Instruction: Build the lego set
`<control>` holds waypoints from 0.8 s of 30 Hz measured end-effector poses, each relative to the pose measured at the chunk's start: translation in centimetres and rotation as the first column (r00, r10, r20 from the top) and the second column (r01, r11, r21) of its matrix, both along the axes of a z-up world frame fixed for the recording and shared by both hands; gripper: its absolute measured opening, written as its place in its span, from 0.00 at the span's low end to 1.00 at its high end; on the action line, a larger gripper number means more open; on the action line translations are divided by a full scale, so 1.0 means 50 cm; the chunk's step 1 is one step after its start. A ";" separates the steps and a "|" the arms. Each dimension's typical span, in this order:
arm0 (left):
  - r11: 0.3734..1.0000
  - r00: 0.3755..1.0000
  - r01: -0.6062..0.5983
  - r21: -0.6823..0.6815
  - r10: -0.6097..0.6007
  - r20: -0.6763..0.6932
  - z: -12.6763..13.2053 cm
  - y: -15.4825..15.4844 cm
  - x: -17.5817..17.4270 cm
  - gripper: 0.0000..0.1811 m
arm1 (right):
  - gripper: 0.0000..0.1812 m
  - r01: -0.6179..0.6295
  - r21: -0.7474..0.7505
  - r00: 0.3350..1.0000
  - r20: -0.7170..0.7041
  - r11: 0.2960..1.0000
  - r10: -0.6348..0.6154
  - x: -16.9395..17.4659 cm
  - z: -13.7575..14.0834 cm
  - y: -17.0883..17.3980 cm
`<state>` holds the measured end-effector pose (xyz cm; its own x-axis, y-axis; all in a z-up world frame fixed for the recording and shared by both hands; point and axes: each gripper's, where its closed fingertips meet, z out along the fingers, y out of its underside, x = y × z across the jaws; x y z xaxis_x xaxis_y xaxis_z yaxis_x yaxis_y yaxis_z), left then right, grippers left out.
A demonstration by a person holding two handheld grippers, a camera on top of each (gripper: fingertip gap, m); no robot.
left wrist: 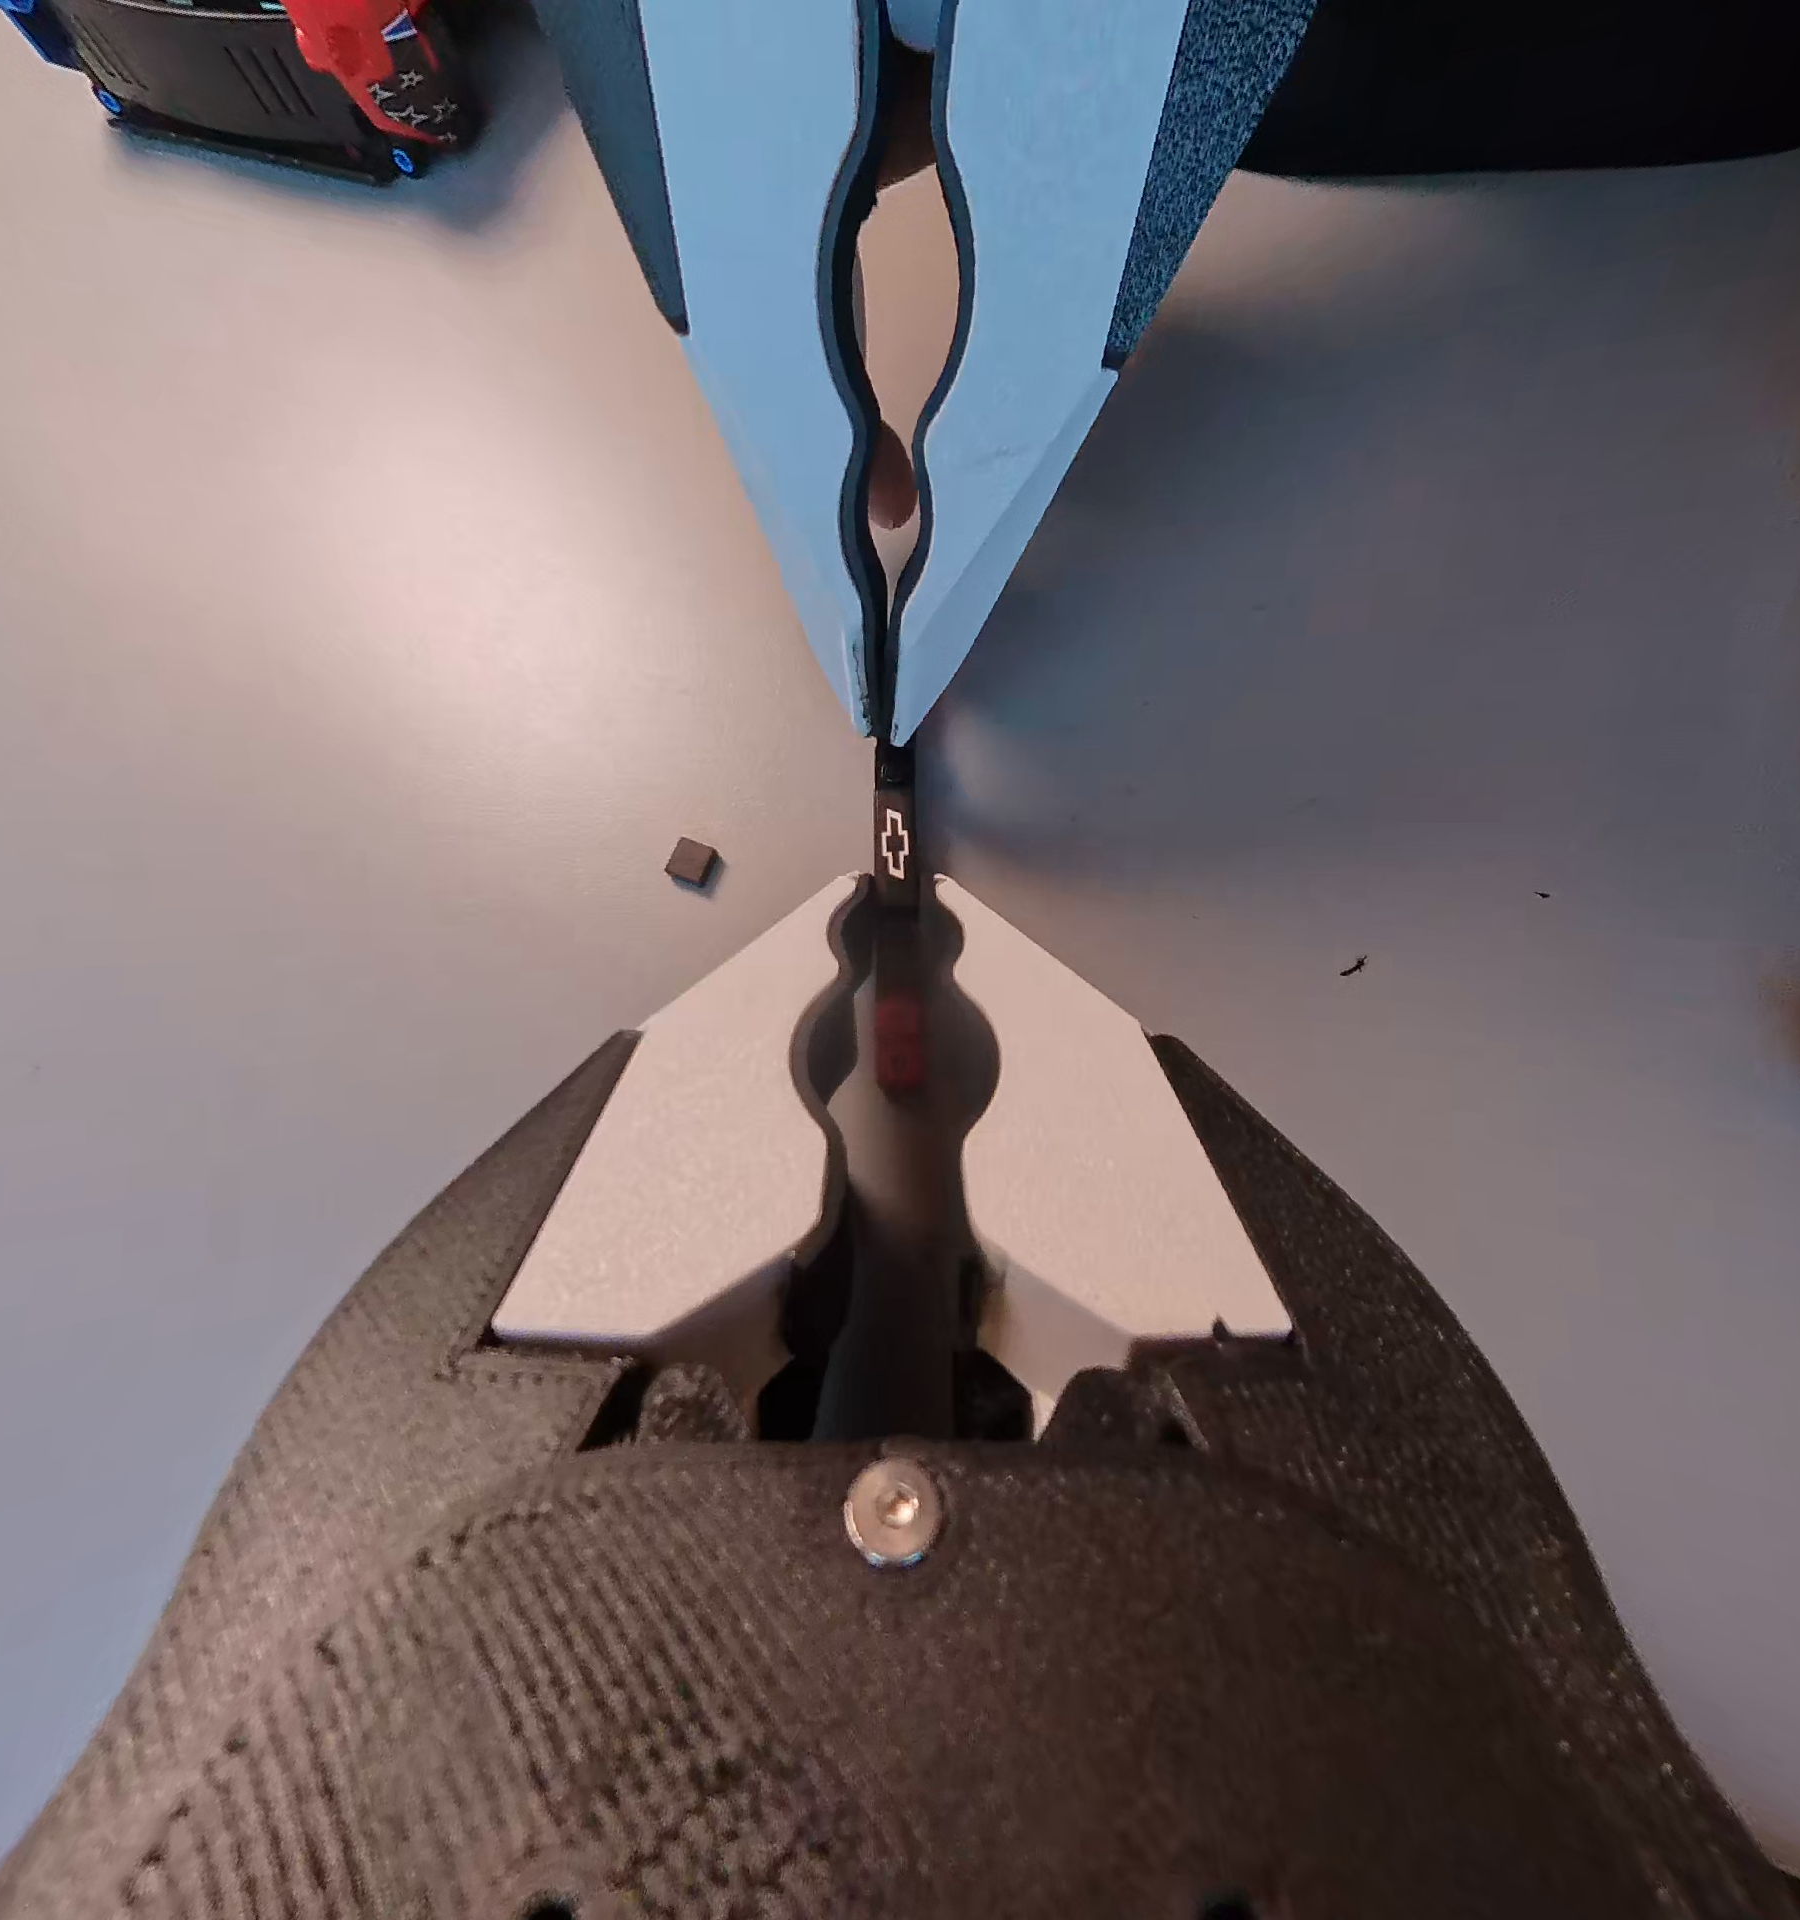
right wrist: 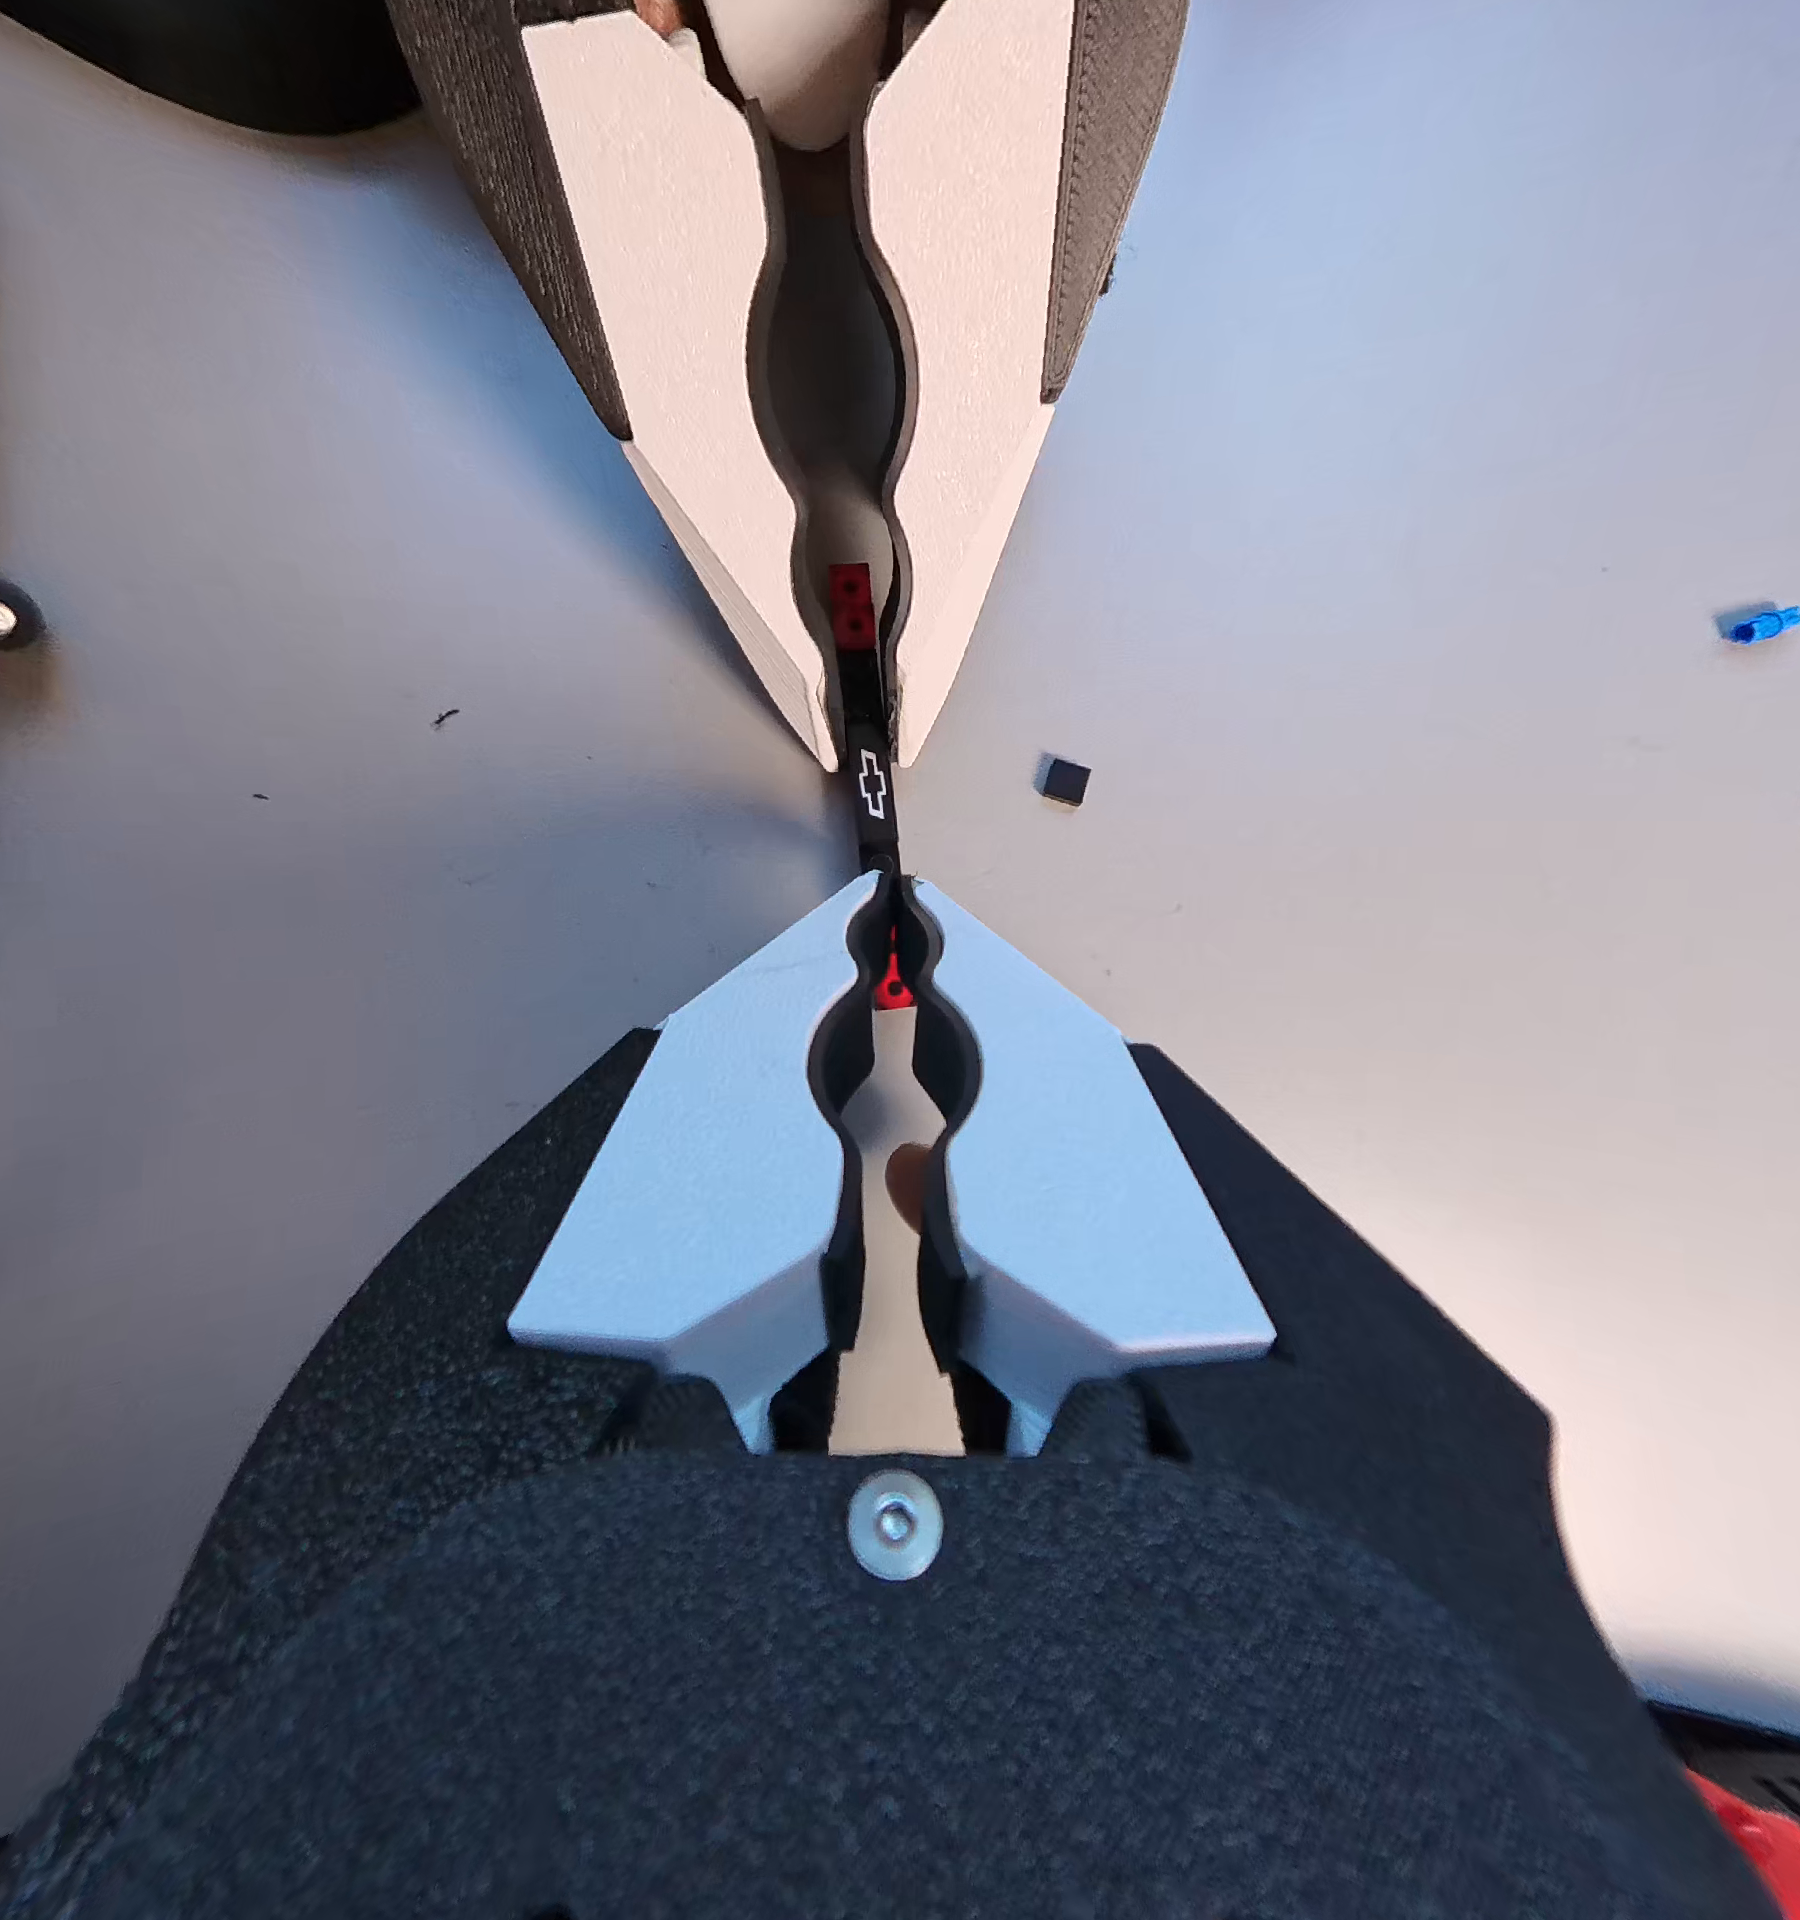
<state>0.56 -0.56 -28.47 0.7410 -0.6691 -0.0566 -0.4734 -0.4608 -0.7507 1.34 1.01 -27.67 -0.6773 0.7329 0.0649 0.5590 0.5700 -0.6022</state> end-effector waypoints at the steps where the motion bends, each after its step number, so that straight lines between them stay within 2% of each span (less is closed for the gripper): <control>1: 1.000 1.000 0.000 0.000 0.000 0.000 0.000 0.000 0.000 0.03 | 0.00 0.001 -0.006 1.000 0.006 1.000 -0.001 0.000 0.000 0.000; 15: 1.000 1.000 0.004 0.002 -0.004 0.000 0.001 -0.002 0.002 0.03 | 0.00 -0.011 -0.123 0.996 0.086 0.992 0.022 0.003 -0.003 -0.002; 21: 1.000 1.000 0.010 0.002 -0.010 0.000 0.001 -0.002 0.003 0.03 | 0.00 -0.052 -0.055 0.998 0.026 0.997 0.053 0.003 0.000 -0.004; 24: 1.000 1.000 0.013 0.003 -0.013 0.000 0.001 -0.003 0.003 0.03 | 0.02 -0.037 -0.123 0.999 0.004 0.992 0.038 0.000 0.019 -0.010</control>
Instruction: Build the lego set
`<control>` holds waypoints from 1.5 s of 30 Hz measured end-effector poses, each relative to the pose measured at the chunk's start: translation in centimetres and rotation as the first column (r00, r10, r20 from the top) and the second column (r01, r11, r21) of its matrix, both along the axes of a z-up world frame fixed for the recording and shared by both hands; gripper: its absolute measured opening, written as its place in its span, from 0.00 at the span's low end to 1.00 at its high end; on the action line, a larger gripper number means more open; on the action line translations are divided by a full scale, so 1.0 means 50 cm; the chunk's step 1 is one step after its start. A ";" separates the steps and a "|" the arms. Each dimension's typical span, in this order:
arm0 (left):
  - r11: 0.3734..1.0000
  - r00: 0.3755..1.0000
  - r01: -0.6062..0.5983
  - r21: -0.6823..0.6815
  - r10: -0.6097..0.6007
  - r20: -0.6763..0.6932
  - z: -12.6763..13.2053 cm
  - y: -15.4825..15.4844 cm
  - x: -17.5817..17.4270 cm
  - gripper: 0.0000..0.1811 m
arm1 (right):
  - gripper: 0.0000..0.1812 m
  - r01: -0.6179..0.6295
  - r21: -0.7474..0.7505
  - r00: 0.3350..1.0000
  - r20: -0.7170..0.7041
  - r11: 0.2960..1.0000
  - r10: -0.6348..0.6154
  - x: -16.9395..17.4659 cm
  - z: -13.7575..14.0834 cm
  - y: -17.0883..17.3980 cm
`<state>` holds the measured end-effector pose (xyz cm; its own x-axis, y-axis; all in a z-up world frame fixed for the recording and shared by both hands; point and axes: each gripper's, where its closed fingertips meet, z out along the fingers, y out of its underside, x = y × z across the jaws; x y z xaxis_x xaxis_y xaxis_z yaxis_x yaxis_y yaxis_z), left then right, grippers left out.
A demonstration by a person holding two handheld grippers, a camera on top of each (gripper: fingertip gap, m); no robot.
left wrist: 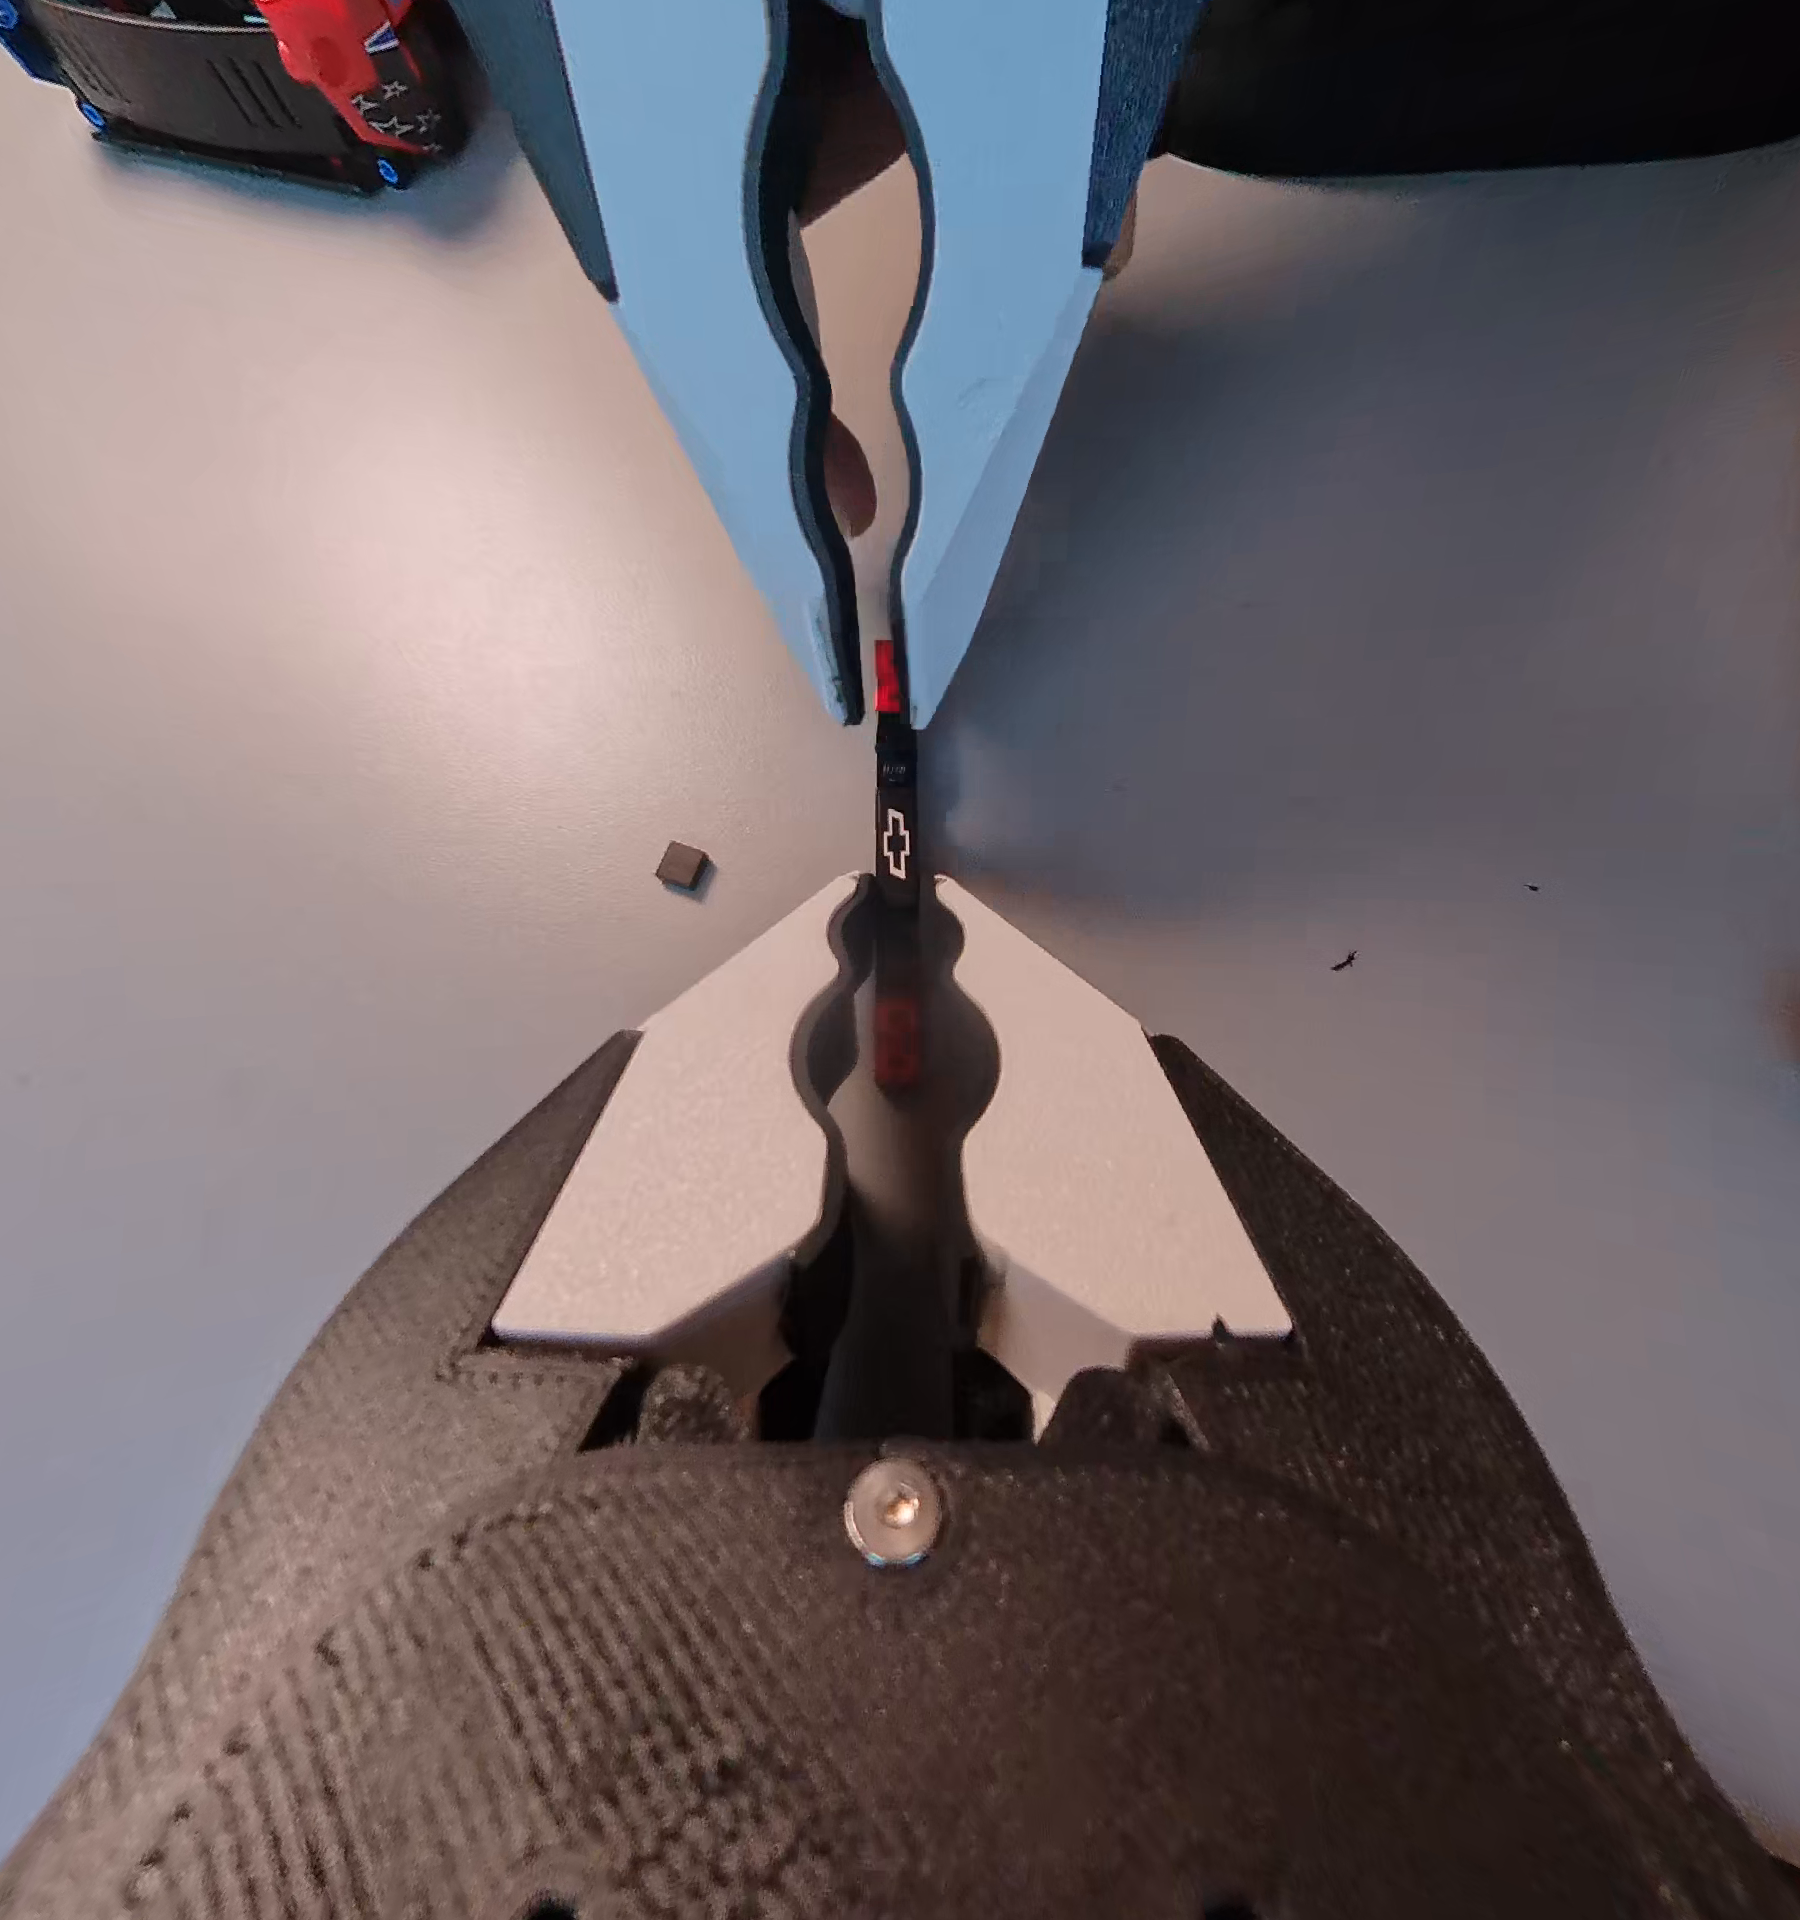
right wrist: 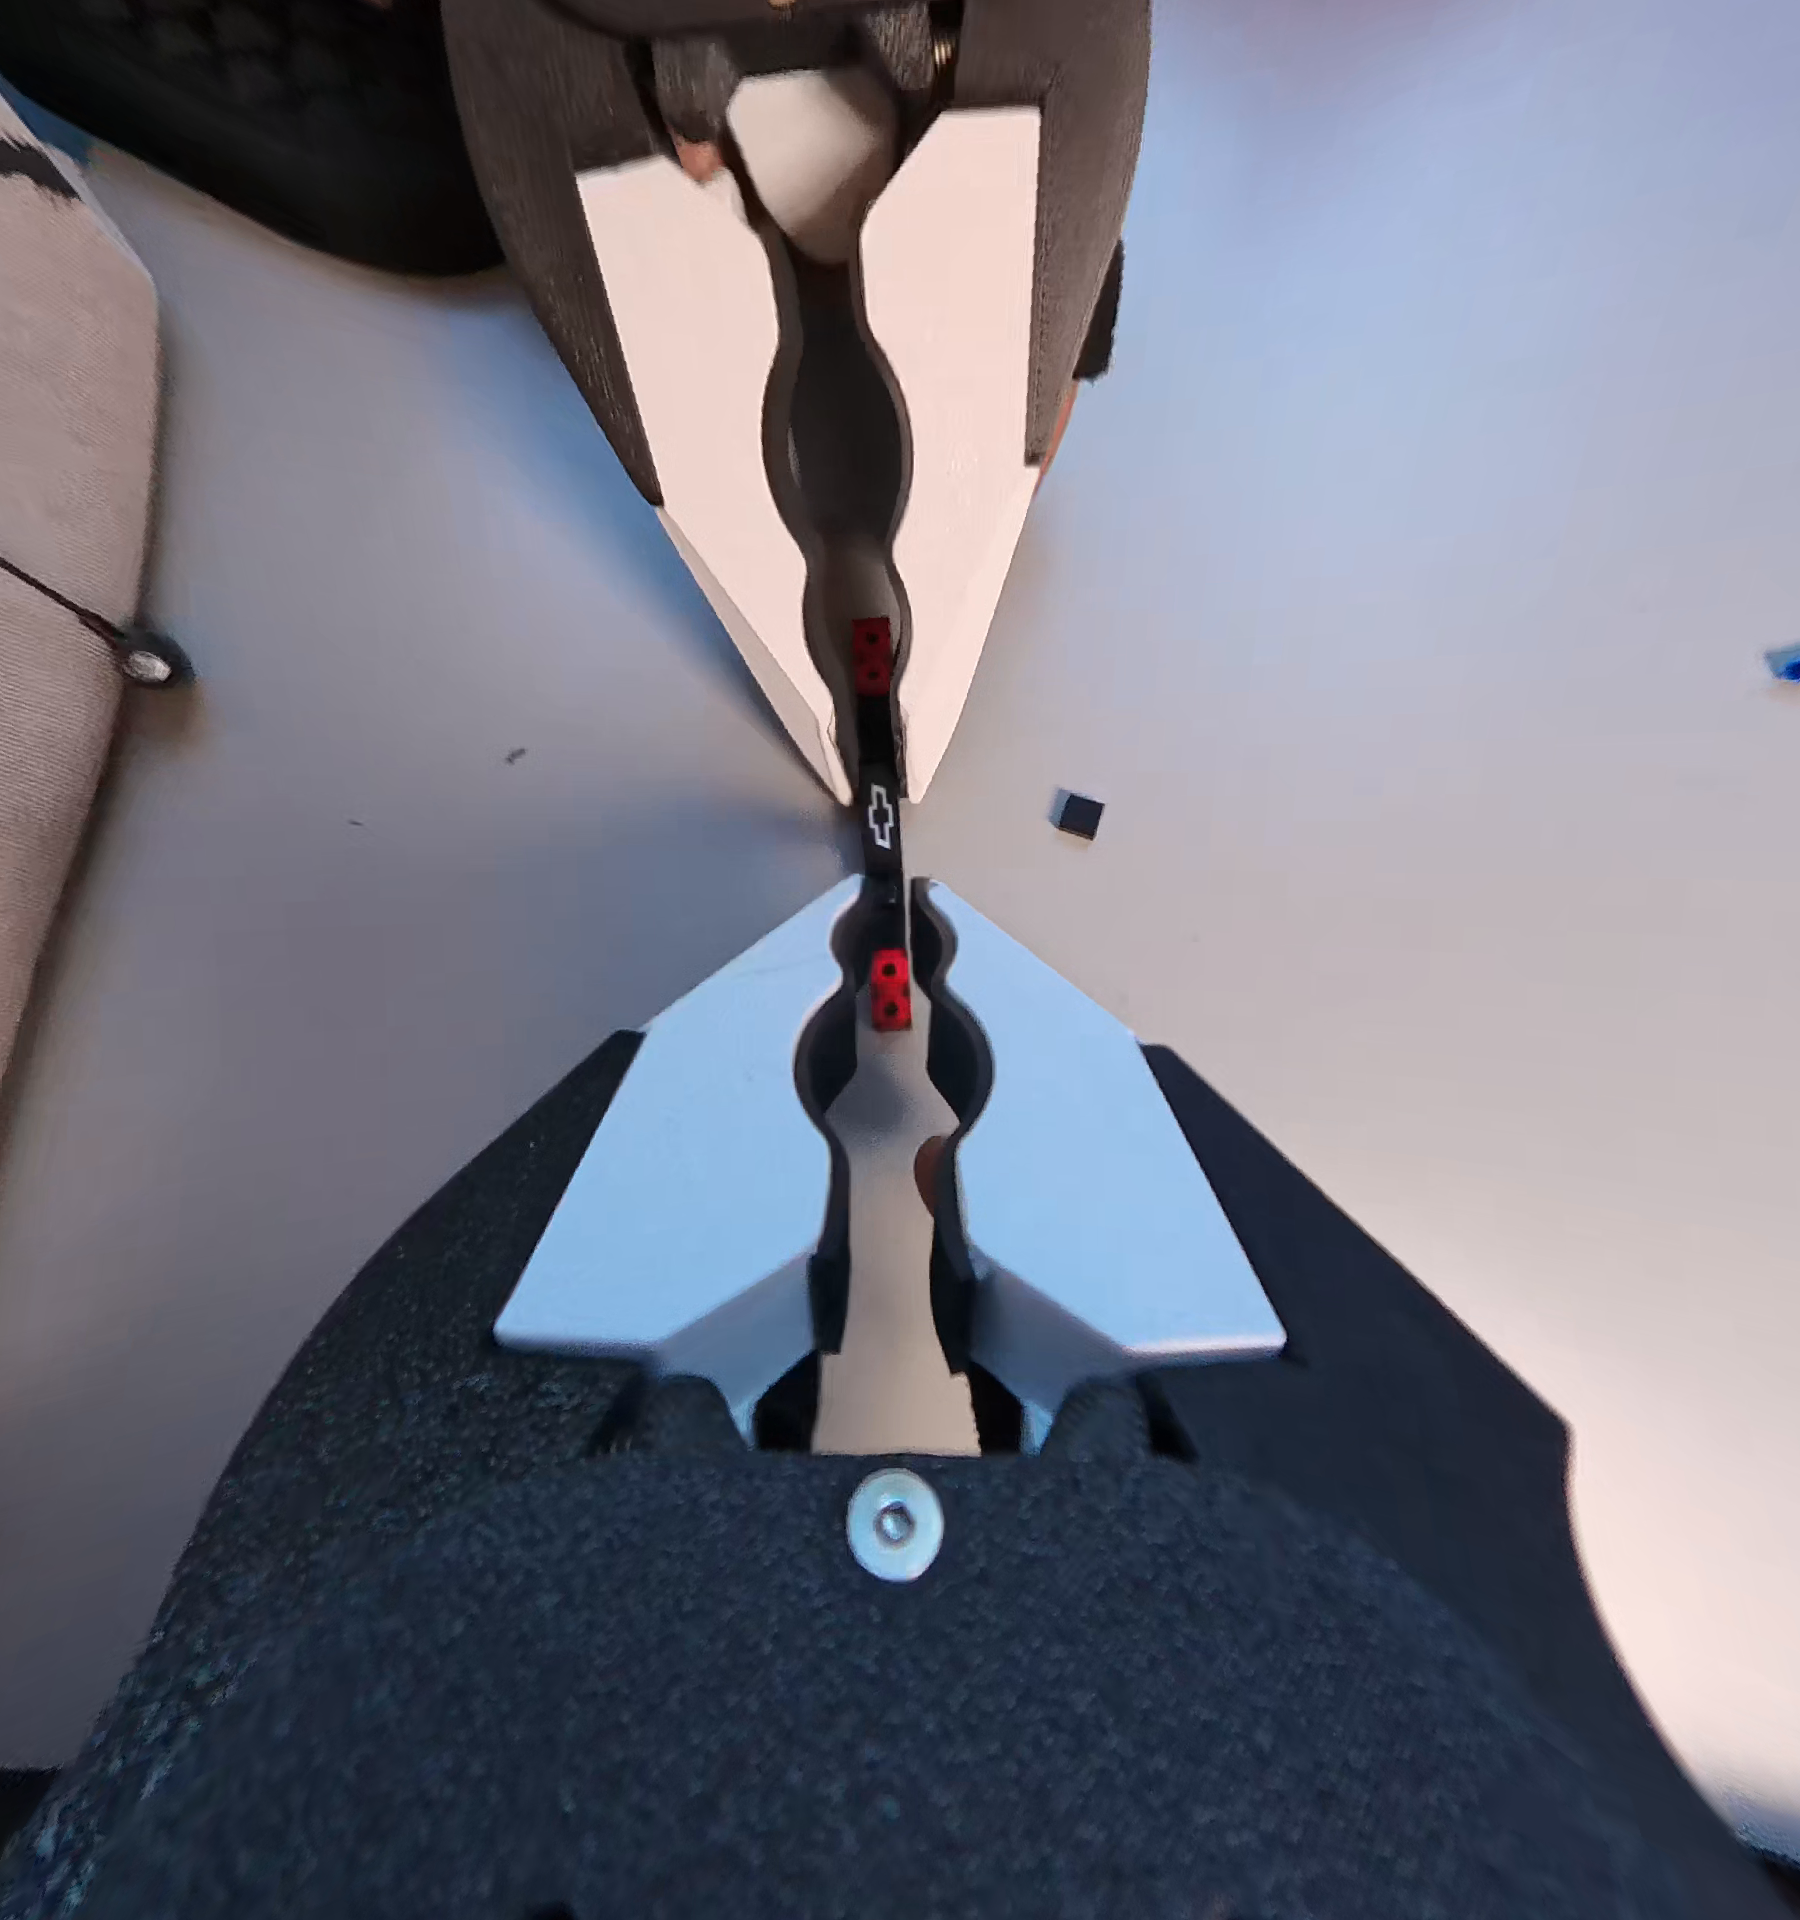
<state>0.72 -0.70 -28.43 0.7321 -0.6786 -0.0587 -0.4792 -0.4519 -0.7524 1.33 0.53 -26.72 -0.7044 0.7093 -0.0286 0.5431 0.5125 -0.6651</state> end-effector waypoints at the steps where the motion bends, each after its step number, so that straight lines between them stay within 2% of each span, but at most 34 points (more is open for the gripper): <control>1: 1.000 1.000 0.001 0.001 -0.001 0.000 0.000 0.000 0.000 0.03 | 0.05 -0.002 -0.017 1.000 0.011 1.000 0.002 0.003 0.005 -0.002; 5: 1.000 1.000 0.006 0.004 -0.006 -0.001 0.000 -0.001 0.001 0.03 | 0.09 -0.038 0.068 0.999 0.035 0.997 0.036 0.014 -0.013 0.003; 10: 1.000 1.000 0.011 0.005 -0.011 -0.002 0.000 -0.002 0.001 0.03 | 0.03 -0.057 0.100 0.998 0.041 0.993 0.053 0.008 -0.028 -0.001; 16: 1.000 1.000 0.027 0.006 -0.027 -0.002 0.000 -0.004 0.005 0.03 | 0.03 -0.144 0.141 0.988 0.068 0.980 0.135 0.013 -0.029 -0.002; 31: 0.998 0.998 0.065 0.028 -0.064 -0.011 0.000 -0.007 0.012 0.04 | 0.03 -0.257 0.131 0.966 0.074 0.958 0.249 0.022 -0.030 -0.007; 45: 0.999 0.999 0.040 0.022 -0.039 -0.010 0.000 -0.004 0.012 0.03 | 0.03 -0.123 0.119 0.991 0.073 0.985 0.115 0.022 -0.030 -0.003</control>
